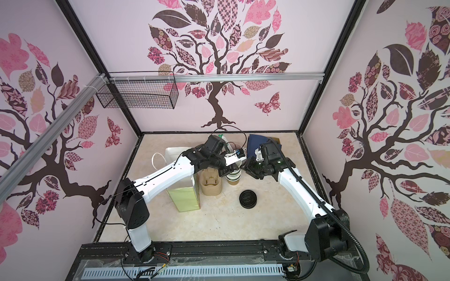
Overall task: Pack a coffee takeout order
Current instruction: Separate the coffee cup.
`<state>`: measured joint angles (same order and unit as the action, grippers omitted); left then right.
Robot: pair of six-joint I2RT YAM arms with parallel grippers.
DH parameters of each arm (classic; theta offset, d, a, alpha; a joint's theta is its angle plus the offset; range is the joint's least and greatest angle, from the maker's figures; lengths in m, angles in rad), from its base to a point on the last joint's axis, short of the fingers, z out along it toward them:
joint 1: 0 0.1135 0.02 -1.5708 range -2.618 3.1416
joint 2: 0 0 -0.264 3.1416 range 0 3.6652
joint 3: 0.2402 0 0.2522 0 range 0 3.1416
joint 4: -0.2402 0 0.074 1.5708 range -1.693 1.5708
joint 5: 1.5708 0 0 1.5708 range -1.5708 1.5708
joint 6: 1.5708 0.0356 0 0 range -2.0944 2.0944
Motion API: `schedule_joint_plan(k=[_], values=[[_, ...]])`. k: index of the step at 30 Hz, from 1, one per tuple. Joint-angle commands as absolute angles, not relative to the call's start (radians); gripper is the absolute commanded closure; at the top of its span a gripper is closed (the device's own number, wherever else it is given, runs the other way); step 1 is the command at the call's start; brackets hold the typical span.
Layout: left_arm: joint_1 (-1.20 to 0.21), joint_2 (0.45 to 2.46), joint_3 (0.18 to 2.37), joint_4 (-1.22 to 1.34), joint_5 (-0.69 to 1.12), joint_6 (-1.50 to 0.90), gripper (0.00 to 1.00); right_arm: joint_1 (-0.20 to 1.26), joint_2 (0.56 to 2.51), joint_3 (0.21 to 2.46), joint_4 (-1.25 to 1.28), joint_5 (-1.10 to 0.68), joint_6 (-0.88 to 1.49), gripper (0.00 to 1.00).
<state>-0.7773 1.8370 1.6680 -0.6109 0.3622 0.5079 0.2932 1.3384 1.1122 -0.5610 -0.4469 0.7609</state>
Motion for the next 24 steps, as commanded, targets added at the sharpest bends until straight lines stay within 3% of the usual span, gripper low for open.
schedule_joint_plan(k=[1, 24], values=[[-0.784, 1.792, 1.717, -0.536, 0.432, 0.487, 1.0, 0.301, 1.378, 1.103, -0.578, -0.437, 0.767, 0.54], [-0.785, 1.737, 1.715, -0.48, 0.444, 0.48, 1.0, 0.299, 1.408, 1.089, -0.617, -0.407, 0.762, 0.56]])
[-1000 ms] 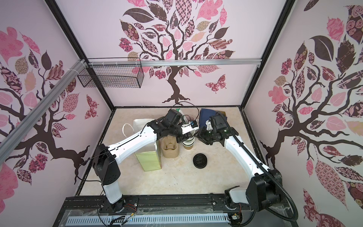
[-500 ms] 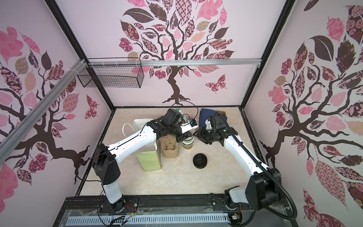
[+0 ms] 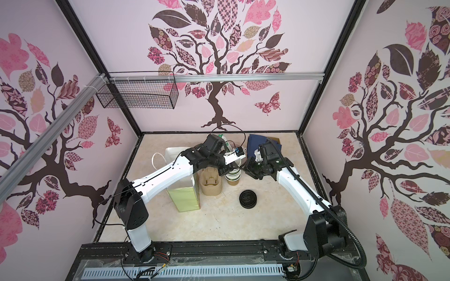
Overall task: Pack a coffee takeout order
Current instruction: Separate the coffee cup.
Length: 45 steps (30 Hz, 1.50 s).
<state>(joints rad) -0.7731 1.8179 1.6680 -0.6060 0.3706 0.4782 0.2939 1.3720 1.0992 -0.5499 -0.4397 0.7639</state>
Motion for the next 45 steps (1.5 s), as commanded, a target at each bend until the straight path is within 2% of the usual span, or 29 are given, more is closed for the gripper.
schedule_joint_plan(k=[1, 11, 16, 22, 34, 40, 45], values=[[-0.784, 1.736, 1.713, -0.479, 0.443, 0.481, 1.0, 0.3, 1.408, 1.088, -0.617, -0.409, 0.762, 0.56], [-0.784, 1.741, 1.713, -0.535, 0.392, 0.529, 1.0, 0.301, 1.333, 1.153, -0.679, -0.361, 0.754, 0.56], [-0.795, 1.734, 1.756, -0.578, 0.371, 0.574, 1.0, 0.301, 1.302, 1.198, -0.738, -0.315, 0.736, 0.48], [-0.804, 1.714, 1.794, -0.622, 0.335, 0.625, 1.0, 0.3, 1.247, 1.235, -0.769, -0.252, 0.736, 0.47], [-0.828, 1.65, 1.904, -0.7, 0.303, 0.704, 1.0, 0.301, 1.167, 1.301, -0.863, -0.002, 0.716, 0.48], [-0.859, 1.542, 1.866, -0.779, 0.331, 0.72, 1.0, 0.3, 1.155, 1.304, -0.882, 0.042, 0.715, 0.49], [-0.944, 1.369, 1.702, -0.807, 0.295, 0.755, 1.0, 0.3, 1.14, 1.295, -0.901, 0.084, 0.721, 0.49]])
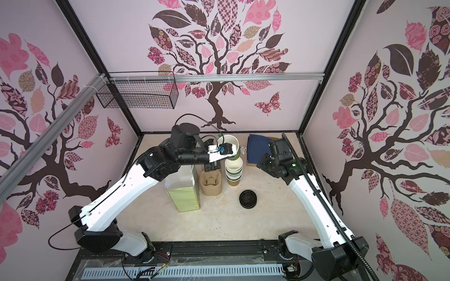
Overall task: Pack a coffee takeout order
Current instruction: Separate the coffee cup.
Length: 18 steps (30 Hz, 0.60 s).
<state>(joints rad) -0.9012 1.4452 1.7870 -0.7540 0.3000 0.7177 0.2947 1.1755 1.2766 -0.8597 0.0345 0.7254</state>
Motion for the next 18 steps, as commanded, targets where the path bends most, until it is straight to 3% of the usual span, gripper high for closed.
schedule_joint_plan(k=[1, 8, 14, 18], values=[[-0.976, 1.339, 1.672, -0.821, 0.284, 0.763, 1.0, 0.3, 1.14, 1.293, -0.902, 0.086, 0.721, 0.49], [-1.187, 1.285, 1.487, -0.9, 0.223, 0.704, 1.0, 0.3, 1.141, 1.28, -0.905, 0.073, 0.718, 0.49], [-1.305, 1.253, 1.217, -0.734, 0.137, 0.603, 1.0, 0.301, 1.113, 1.245, -0.916, 0.072, 0.722, 0.49], [-1.31, 1.255, 1.093, -0.639, 0.106, 0.541, 1.0, 0.301, 1.093, 1.215, -0.919, 0.055, 0.727, 0.49]])
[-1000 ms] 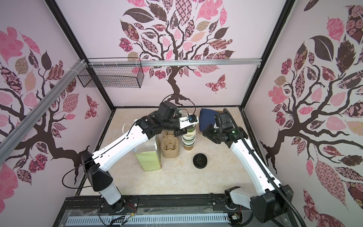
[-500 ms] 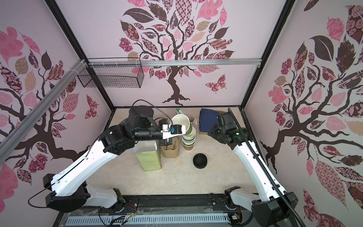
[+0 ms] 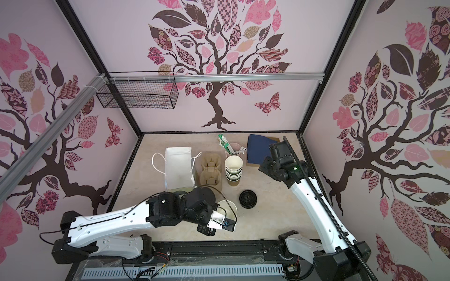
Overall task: Pack a coffee takeout order
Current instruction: Separate the coffee cup, then place the coffee cup at the bottom-center of the table.
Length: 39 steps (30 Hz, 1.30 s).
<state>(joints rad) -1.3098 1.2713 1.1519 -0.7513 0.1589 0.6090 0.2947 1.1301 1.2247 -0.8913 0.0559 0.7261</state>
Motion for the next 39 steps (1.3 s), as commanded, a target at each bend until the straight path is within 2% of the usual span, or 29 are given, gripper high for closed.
schedule_joint_plan(k=[1, 8, 15, 19, 39], values=[[-1.309, 1.264, 1.077, -0.618, 0.089, 0.517, 1.0, 0.301, 1.088, 1.21, -0.92, 0.051, 0.727, 0.49], [-1.281, 1.303, 0.975, -0.43, 0.037, 0.323, 1.0, 0.3, 1.068, 1.199, -0.923, 0.035, 0.73, 0.49], [-1.219, 1.327, 0.931, -0.345, 0.099, 0.25, 1.0, 0.301, 1.054, 1.21, -0.939, 0.027, 0.727, 0.49], [-1.206, 1.327, 0.879, -0.259, 0.109, 0.249, 1.0, 0.301, 1.042, 1.2, -0.938, 0.022, 0.734, 0.49], [-1.218, 1.369, 0.777, -0.149, 0.135, 0.327, 1.0, 0.3, 1.062, 1.202, -0.932, -0.009, 0.728, 0.5]])
